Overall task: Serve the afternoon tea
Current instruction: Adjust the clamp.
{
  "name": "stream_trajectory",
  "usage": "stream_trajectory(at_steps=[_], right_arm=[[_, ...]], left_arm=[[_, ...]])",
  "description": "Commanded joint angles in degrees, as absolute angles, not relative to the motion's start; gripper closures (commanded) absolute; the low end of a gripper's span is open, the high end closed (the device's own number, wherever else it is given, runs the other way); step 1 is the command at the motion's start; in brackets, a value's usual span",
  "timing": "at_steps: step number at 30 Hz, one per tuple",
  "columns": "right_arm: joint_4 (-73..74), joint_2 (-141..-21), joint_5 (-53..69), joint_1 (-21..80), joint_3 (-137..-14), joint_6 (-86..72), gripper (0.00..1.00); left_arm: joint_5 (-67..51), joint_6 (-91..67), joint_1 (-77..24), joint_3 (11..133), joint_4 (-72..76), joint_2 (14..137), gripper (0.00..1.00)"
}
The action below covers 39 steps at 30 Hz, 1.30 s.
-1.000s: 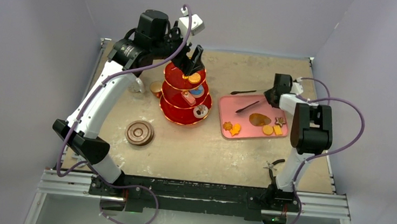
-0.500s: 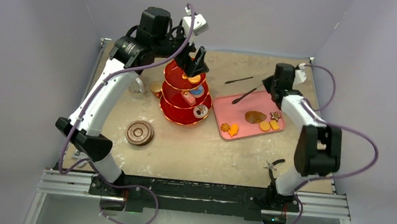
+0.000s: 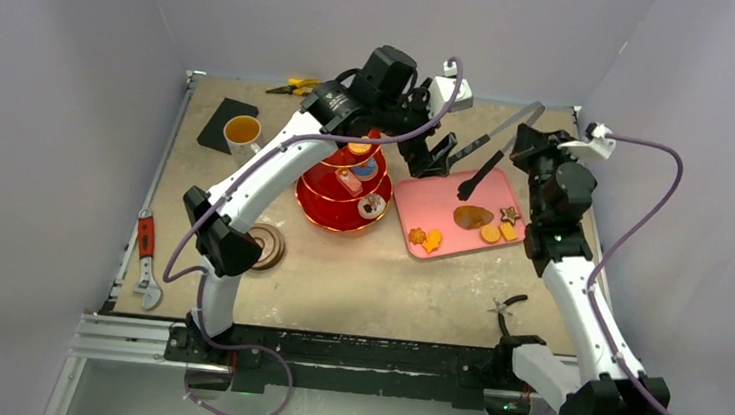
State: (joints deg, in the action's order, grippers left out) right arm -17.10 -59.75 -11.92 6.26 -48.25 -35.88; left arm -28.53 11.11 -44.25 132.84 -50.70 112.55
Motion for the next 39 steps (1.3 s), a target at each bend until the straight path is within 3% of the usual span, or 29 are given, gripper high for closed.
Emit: stream_trajectory(at_steps=[1,8,13,22,29,33,39], right_arm=[[-27.88,-54.09,-4.77,7.11,-46.76,-26.61,1.00],[-30.05,-52.90,1.23,10.40,-47.49,-24.23,1.00],[-30.07,-53.03,0.16,13.74,-48.31,-21.76,1.00],[-30.92,-52.65,0.52,14.69,-48.12,-21.51,1.00],[-27.79,-52.56,2.67,14.84,-49.65,-22.84,1.00],[-26.55,-52.81,5.30,14.83,-50.74,-23.91,1.00],[-24.33,-52.20,12.08,14.84,-49.60,-25.49,0.61]], left_arm=[[-30.57,11.41,-43.63,131.01,-50.65,111.13,0.04],[-35.01,4.73,-43.69,124.61,-41.95,108.67,0.07],[-39.98,1.11,-43.74,124.93,-39.30,109.11,0.18],[-38.68,4.00,-43.69,121.10,-40.62,107.32,0.53],[-37.21,8.13,-43.64,121.70,-43.27,107.00,0.98],[-37.78,8.99,-43.63,122.16,-43.21,106.39,1.00],[-41.89,8.76,-43.27,121.26,-41.90,104.45,1.00]])
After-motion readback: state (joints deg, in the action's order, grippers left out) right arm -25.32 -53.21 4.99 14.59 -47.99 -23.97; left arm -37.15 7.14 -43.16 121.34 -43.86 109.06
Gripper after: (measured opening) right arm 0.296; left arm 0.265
